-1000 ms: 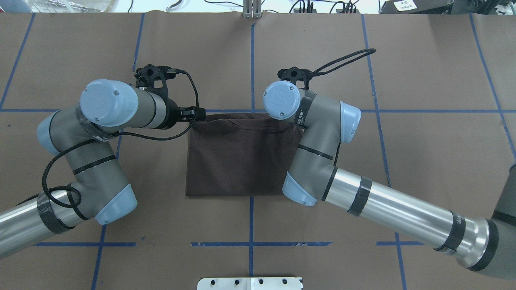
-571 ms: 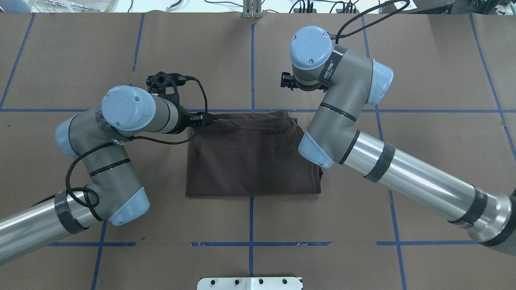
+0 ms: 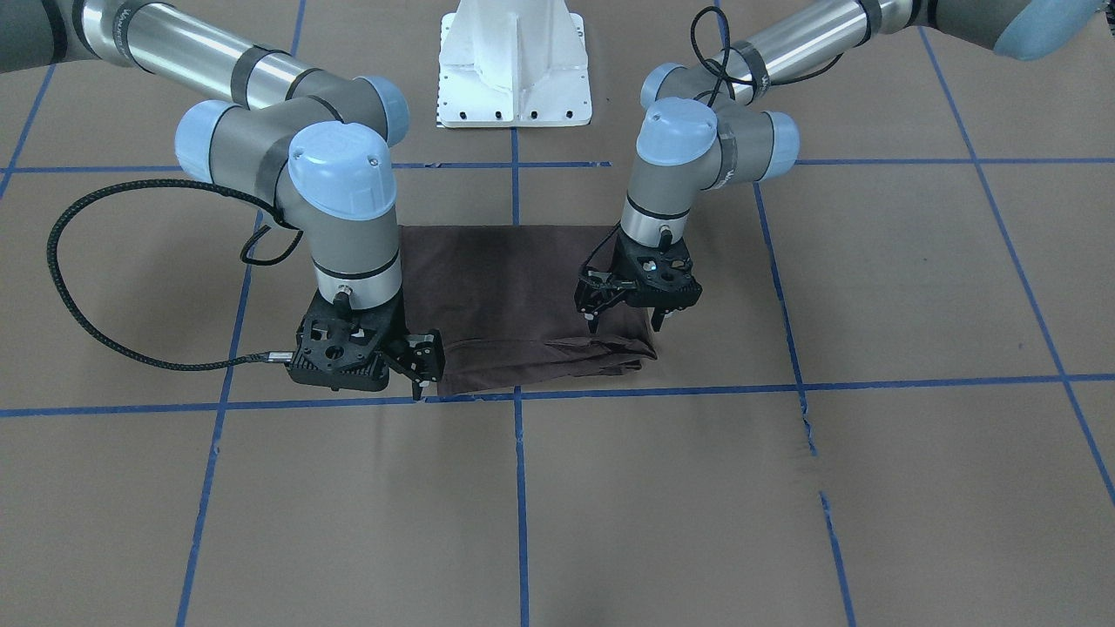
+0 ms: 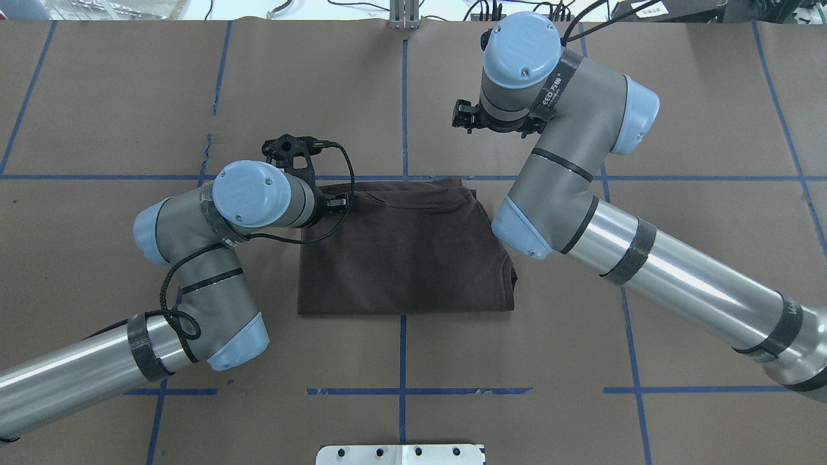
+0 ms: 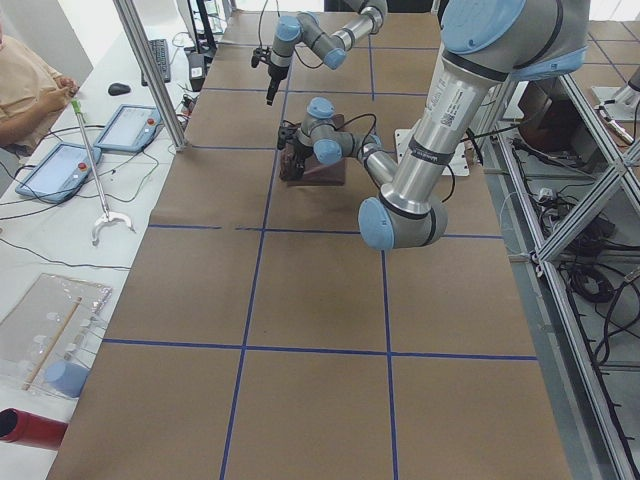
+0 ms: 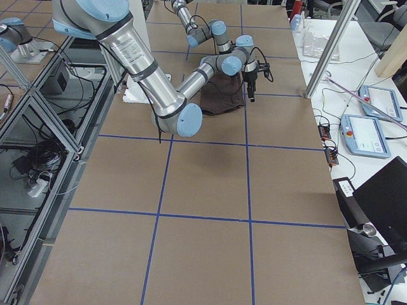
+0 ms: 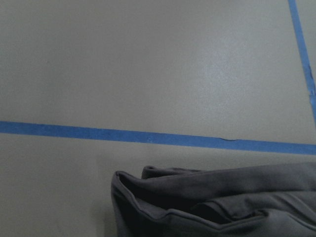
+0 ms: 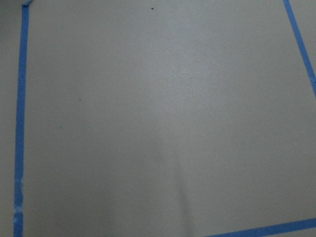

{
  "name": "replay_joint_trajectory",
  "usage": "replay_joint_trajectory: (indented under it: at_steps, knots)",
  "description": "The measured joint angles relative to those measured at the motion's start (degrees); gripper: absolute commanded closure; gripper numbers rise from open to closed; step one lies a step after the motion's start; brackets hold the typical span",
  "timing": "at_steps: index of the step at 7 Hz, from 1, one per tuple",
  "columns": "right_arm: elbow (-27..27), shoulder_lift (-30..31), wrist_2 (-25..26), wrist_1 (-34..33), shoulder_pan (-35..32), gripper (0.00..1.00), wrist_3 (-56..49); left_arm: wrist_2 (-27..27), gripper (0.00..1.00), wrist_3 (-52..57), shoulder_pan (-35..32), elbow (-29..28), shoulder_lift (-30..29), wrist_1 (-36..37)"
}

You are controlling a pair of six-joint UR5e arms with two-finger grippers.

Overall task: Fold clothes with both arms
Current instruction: 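Raise the left gripper off the shirt's far edge and draw it back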

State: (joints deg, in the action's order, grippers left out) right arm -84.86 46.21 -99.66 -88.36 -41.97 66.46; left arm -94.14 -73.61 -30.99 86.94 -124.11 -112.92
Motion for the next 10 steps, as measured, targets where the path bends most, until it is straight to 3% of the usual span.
replay_joint_trajectory:
  at_steps: [6, 10]
  knots:
    - [-0.2, 0.47, 0.19, 0.09, 0.1, 0.0, -0.1, 0.05, 0.0, 3.05, -4.41, -9.34, -3.57, -0.14]
    - [-0.95, 0.63, 0.18, 0.12, 0.14, 0.0, -0.04, -3.92, 0.0, 4.34, -6.48, -5.81, -3.63, -0.27]
